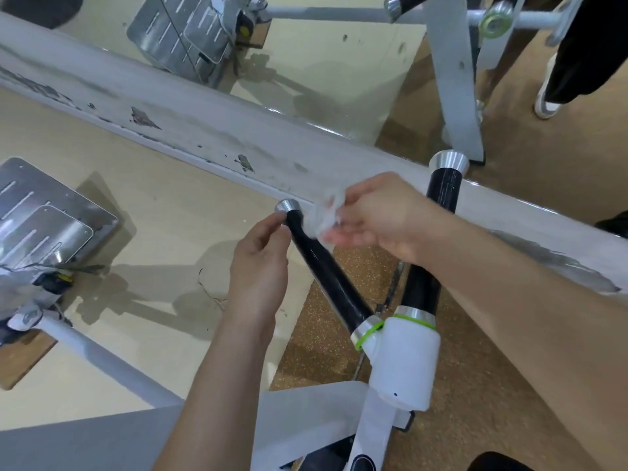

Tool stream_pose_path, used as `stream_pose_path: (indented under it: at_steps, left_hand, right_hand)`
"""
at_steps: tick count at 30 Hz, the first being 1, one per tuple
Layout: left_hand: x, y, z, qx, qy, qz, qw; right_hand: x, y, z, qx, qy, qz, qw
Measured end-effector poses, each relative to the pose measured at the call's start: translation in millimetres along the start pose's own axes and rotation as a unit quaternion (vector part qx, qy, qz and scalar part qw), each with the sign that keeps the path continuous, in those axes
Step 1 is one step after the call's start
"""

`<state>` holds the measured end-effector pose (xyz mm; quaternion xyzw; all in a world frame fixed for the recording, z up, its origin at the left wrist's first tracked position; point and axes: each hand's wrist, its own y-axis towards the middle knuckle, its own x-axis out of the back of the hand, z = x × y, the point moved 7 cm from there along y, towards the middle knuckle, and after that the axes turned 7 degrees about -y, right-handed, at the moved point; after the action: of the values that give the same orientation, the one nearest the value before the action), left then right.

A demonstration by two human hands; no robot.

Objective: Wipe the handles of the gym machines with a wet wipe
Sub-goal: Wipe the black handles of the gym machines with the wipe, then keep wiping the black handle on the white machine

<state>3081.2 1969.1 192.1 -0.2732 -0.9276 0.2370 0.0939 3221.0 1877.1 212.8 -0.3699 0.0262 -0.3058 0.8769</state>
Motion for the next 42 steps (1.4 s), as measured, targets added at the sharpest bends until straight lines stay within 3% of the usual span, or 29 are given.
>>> stream_pose_path:
  at_steps: [2,5,8,14,18,22,25,28,31,35,39,42]
  left_hand:
    - [-2,-12,-16,-0.03,-0.022,0.02,0.999]
    - [-15,-37,-42,-0.036,-0.087,0.08,0.992]
    - [-37,-66,-60,-0.03,-0.105,0.146,0.983]
    - [-72,-130,-85,-0.083,-0.151,0.161,0.972]
    - [-91,-186,-84,-0.095,-0.172,0.127,0.972]
    - [-114,-265,-84,-0.162,-0.075,0.113,0.978]
    - [-143,-342,-76,-0.179,0.015,0.171,0.969]
    - [-175,-423,-55,-0.172,0.073,0.259,0.948]
    - [-208,-503,-26,-0.183,0.109,0.328,0.921]
    - [-254,-585,5,-0.245,0.148,0.345,0.894]
    - [-310,-650,48,-0.17,0.141,0.443,0.869]
    - [-336,-683,90,-0.061,0.101,0.468,0.876]
  right_hand:
    - [10,-16,6,0.034,0.169,-0.02,0.985]
    - [16,-48,3,0.05,0.283,0.006,0.958]
    - [18,-82,-1,0.057,0.331,0.04,0.941]
    - [47,-157,-28,0.055,0.369,-0.006,0.928]
    - [82,-222,-54,0.053,0.474,-0.039,0.878]
    - [123,-296,-88,0.082,0.556,-0.098,0.821]
    - [157,-360,-126,0.115,0.537,-0.164,0.819]
    - [193,-426,-175,0.138,0.462,-0.215,0.85]
    - [219,-488,-221,0.166,0.391,-0.187,0.886]
    - [244,-569,-278,0.186,0.251,-0.124,0.942]
    - [289,-642,-342,0.16,0.221,-0.241,0.931]
    - [312,-679,-386,0.132,0.235,-0.307,0.913]
